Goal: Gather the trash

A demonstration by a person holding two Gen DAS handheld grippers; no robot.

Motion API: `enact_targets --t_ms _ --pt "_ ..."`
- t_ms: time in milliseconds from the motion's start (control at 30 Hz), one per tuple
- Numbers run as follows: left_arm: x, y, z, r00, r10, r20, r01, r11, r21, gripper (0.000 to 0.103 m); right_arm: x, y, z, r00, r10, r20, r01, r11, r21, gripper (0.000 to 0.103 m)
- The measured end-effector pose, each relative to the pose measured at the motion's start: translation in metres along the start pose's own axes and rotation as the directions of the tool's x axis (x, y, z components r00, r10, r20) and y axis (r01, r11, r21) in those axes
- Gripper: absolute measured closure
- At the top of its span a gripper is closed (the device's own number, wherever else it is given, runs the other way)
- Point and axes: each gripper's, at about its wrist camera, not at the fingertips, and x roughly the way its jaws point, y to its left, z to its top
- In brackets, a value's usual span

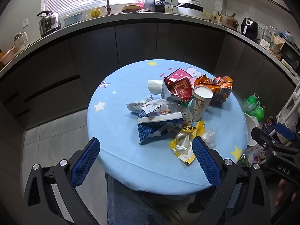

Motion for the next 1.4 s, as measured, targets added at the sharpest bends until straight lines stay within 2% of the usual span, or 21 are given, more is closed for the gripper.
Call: enact_targets --t_ms 1400 --pt "-0.0035 0.0001 0.0012 1.000 -0.006 0.008 0.006 1.000 -0.003 0.009 -0.0032 -0.0002 0.0008 1.000 -0.008 0.000 0.008 1.000 -0.006 0.003"
